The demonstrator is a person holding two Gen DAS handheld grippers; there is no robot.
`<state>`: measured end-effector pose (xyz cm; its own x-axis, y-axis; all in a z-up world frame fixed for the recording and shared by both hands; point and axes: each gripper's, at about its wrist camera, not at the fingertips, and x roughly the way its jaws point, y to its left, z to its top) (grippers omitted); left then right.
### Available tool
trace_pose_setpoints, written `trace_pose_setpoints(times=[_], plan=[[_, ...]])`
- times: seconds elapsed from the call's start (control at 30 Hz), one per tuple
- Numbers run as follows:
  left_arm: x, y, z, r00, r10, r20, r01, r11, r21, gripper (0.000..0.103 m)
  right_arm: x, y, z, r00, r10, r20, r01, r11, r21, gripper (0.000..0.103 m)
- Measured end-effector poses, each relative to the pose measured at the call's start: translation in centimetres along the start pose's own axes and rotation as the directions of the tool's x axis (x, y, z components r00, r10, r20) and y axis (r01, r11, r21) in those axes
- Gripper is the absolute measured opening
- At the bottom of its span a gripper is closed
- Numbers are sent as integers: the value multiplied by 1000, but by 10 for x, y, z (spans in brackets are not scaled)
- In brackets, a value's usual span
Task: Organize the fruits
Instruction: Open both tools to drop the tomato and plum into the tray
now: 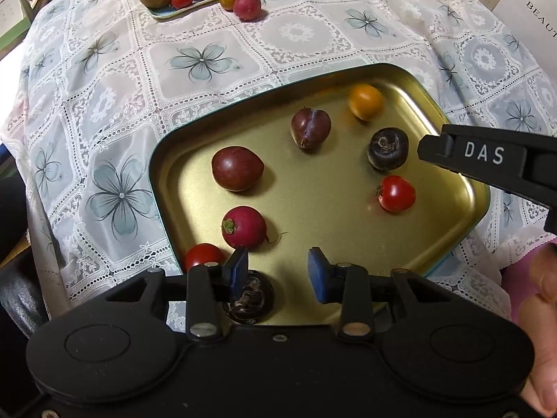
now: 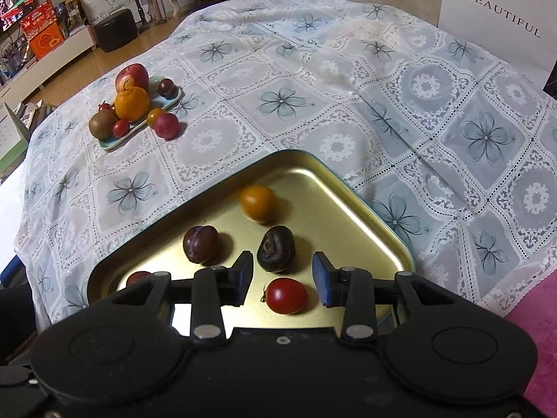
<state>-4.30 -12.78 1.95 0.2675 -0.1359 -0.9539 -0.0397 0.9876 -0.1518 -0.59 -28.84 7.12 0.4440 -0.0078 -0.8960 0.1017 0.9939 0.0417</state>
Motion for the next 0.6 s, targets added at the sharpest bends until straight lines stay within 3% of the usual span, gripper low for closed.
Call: trace_pose_setpoints(times=[0.6], plan=[[5, 27, 15, 1000, 10, -19, -11, 998, -54, 45, 8, 12, 1, 996, 76, -36, -77, 997, -20, 39]])
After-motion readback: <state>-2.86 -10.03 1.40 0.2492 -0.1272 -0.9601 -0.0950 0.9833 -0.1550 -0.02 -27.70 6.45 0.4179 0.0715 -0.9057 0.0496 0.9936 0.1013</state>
